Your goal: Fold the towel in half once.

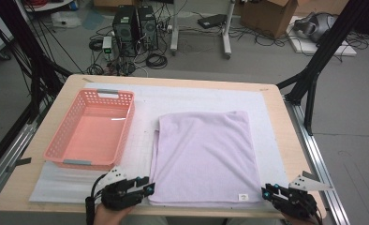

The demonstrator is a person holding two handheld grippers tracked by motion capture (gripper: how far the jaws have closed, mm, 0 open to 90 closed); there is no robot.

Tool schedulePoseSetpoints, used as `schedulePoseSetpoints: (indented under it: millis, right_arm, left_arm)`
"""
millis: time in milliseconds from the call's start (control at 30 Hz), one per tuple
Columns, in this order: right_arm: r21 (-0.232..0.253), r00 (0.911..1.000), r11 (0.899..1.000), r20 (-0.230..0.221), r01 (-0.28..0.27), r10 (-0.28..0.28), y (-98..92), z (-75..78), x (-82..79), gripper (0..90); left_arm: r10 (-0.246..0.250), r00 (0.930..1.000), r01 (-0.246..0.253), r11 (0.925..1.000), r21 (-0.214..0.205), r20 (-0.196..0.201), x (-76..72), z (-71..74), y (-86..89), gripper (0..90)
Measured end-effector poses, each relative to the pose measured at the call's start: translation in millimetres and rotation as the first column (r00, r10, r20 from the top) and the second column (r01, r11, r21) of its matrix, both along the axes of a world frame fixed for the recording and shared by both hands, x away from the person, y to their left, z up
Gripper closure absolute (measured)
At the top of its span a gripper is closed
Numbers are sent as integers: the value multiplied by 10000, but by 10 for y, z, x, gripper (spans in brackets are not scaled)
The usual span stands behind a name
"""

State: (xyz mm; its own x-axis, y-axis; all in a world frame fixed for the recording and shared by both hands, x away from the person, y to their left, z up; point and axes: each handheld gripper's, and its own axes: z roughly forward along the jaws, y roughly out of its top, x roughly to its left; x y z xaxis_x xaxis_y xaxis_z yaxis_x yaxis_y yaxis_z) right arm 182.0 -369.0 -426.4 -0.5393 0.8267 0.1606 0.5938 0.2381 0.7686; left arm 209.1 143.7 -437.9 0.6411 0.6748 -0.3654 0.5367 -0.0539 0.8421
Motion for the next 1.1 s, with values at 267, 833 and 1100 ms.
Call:
schedulePoseSetpoints:
  millis: [267,833,1100]
  right_arm:
    - [-428,9975,9973,393,597,-580,141,6,490,643]
    - [-1352,9989,9899,-107,427,-446,282,-156,857,857]
    - [-1236,9993,9917,146,363,-348,195,-33,659,868]
  left_arm:
    - [464,9989,-465,9988,147,104,578,85,-123,510]
    - [640,9977,-562,9656,2537,-226,883,-129,-502,871]
    - [587,9982,-569,9922,1110,-128,609,12,-158,881]
